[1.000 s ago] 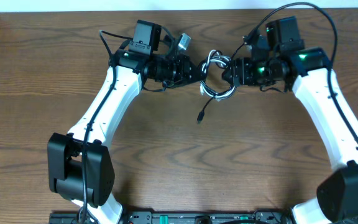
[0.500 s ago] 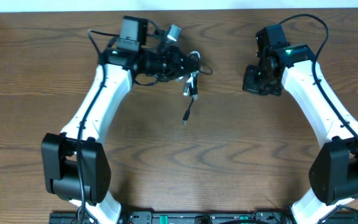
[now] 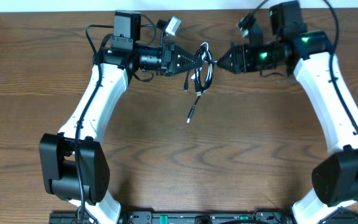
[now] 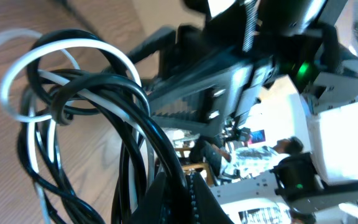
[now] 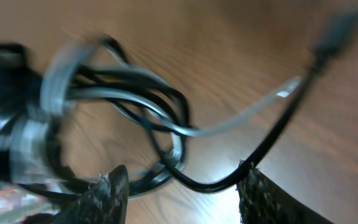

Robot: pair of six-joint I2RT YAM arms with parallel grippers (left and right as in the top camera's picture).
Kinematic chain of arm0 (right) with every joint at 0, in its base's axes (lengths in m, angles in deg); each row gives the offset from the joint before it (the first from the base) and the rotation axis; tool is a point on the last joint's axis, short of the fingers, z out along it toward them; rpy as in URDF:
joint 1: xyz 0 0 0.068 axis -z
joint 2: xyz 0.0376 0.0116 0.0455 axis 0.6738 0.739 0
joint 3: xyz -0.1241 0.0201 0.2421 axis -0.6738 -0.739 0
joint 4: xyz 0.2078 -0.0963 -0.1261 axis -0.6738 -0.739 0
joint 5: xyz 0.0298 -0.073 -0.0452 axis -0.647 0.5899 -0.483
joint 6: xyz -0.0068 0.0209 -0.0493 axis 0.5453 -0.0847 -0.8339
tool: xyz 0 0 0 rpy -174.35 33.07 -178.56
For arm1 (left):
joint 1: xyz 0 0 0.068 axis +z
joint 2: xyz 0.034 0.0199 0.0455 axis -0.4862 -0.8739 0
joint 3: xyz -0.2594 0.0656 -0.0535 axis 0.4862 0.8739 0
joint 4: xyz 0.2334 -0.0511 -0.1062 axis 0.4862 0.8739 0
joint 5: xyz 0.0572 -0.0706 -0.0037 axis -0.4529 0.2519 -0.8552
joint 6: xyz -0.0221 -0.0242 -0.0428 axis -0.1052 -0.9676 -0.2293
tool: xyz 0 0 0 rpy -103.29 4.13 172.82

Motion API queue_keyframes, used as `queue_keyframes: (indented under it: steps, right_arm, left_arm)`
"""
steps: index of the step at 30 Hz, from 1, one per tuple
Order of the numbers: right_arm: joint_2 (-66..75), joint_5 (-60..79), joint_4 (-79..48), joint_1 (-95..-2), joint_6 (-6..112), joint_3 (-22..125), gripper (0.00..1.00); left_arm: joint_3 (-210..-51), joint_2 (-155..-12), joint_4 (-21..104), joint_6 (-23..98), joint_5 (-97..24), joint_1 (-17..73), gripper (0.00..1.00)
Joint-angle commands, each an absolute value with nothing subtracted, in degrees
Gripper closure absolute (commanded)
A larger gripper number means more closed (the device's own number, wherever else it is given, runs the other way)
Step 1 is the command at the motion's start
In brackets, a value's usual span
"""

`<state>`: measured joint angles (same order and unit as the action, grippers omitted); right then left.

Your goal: Untangle cables

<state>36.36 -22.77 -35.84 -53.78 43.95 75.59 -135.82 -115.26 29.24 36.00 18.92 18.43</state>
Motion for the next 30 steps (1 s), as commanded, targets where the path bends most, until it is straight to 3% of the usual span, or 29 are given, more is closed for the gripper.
queue_keyframes:
  steps: [1,12,18,24,30]
  right_arm:
    - [34.90,-26.37,-33.52,-53.80,47.60,77.29,0.47]
    - [37.85,-12.34,-32.08,-58.54,57.42,76.44,0.51]
    - [38.77,-10.53,-31.45,-60.31,59.91,74.54,0.52]
    - [38.92,-9.24,-25.41,-61.95,66.73,66.84,0.53]
    - [38.70,-11.25,-22.51,-60.42,67.58,65.51,0.58]
  left_arm:
    - [-136.30,-115.44,27.82,32.94,22.94,18.41,0.93]
    - [-136.27,-115.44,22.51,20.46,22.09,18.22,0.93]
    - [-136.30,-115.44,21.39,16.00,21.19,17.49,0.92]
    - [-136.30,-115.44,9.48,4.11,20.67,17.04,0.93]
    - [-136.30,-115.44,6.88,3.17,20.40,16.79,0.93]
